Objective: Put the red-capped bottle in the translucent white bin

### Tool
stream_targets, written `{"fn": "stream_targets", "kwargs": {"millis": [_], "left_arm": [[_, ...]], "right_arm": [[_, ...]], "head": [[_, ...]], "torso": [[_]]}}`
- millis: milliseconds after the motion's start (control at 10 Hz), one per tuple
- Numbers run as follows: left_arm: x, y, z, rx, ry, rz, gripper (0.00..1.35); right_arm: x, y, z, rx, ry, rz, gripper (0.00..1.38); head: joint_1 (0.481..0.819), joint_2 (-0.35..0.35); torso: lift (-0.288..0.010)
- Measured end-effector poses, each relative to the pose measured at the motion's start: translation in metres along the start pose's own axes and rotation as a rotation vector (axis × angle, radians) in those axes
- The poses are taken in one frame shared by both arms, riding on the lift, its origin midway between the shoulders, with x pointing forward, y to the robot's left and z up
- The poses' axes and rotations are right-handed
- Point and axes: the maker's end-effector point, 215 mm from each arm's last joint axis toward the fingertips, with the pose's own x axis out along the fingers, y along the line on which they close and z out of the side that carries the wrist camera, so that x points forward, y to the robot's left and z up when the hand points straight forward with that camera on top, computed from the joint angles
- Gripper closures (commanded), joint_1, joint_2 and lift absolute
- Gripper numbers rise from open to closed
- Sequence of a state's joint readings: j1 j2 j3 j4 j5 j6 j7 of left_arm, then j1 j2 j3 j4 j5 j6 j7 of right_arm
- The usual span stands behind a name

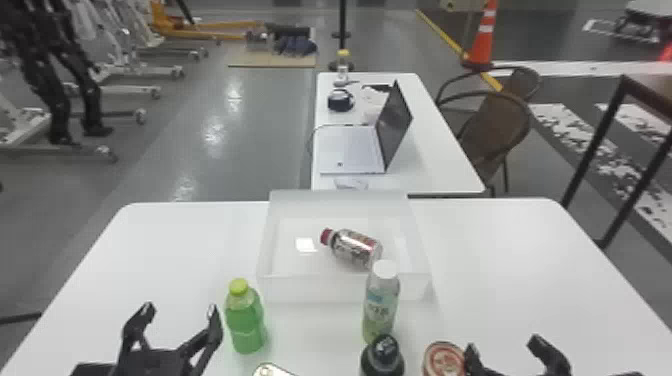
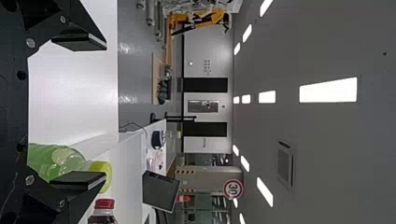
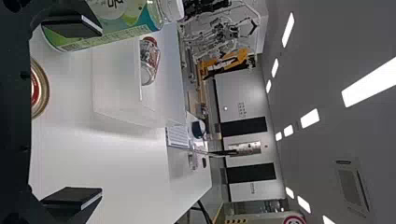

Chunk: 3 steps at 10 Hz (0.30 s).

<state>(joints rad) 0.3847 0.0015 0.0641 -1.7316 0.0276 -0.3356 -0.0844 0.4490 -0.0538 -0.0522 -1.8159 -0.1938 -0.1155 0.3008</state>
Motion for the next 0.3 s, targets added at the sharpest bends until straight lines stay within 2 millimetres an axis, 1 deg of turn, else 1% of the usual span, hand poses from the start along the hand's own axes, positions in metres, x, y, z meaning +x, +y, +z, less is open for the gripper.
{"fn": "stream_targets", "kwargs": {"millis": [200, 300], "left_arm": [[0.0005, -0.0007, -0.0005, -0.004, 0.002, -0.001, 0.30], [0.0004, -0.0014, -0.0041, -0.005, 0.014, -0.002, 0.30]], "right_arm": [[0.0010, 0.0003, 0.0067, -0.033, -0.005, -0.005, 0.09], [0.0017, 0.0005, 0.0084, -0.047, -0.003, -0.006, 0.09]], "head": [[0.549, 0.000], [0.549, 0.000]], "torso": [[-0.100], [-0.100]]}}
